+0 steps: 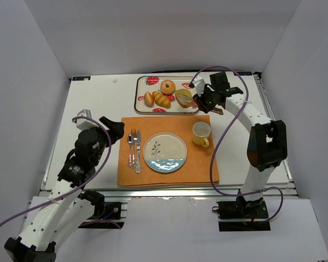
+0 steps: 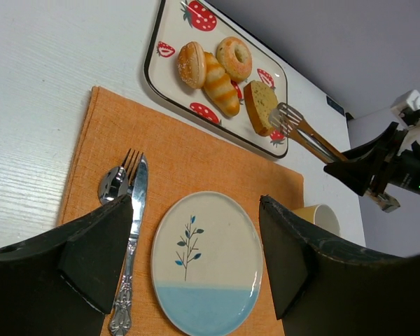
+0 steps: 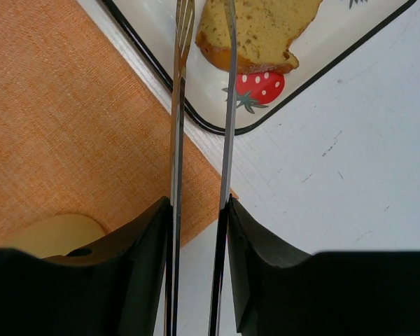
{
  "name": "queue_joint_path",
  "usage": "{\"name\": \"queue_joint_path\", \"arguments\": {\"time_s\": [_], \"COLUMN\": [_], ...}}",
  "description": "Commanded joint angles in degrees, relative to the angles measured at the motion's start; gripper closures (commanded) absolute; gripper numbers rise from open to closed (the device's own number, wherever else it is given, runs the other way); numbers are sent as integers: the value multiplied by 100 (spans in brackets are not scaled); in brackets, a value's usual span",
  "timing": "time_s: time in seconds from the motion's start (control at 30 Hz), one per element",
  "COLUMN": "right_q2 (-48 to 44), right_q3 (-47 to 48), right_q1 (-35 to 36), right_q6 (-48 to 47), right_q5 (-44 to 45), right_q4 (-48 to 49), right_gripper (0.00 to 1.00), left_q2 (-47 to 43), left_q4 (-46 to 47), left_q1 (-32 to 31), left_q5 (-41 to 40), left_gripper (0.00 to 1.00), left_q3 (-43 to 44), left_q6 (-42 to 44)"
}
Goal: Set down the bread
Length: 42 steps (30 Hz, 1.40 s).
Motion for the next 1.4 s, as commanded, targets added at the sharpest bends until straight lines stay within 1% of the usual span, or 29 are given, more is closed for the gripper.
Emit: {"name": "queue_joint_path", "arguments": {"time_s": [0.0, 0.2, 0.5, 1.1, 1.27, 1.37], "right_q2": [54, 291, 274, 485, 493, 529], "right_q3": [453, 664, 550, 365, 286, 304], "right_q1": [72, 89, 177, 248, 309, 327], "right_q6": [-186, -248, -300, -503, -617, -652], "right_q5": [309, 344, 247, 871, 1012, 1056], "right_q4": [-2, -152, -283, -29, 42, -2], "right_gripper": [58, 57, 55, 53, 56, 64], "left_q2": [-136, -153, -162, -153, -144, -153], "left_q4": [-86, -86, -25, 1, 1, 1], "left_q1": [-19, -19, -19, -19, -19, -19], "left_q5": [-138, -137, -111, -111, -103, -111], "left_gripper": [18, 18, 18, 18, 18, 18], "left_q3": [-57, -92, -154, -163, -163, -163], "left_q6": [-79, -88, -96, -96, -88, -96]}}
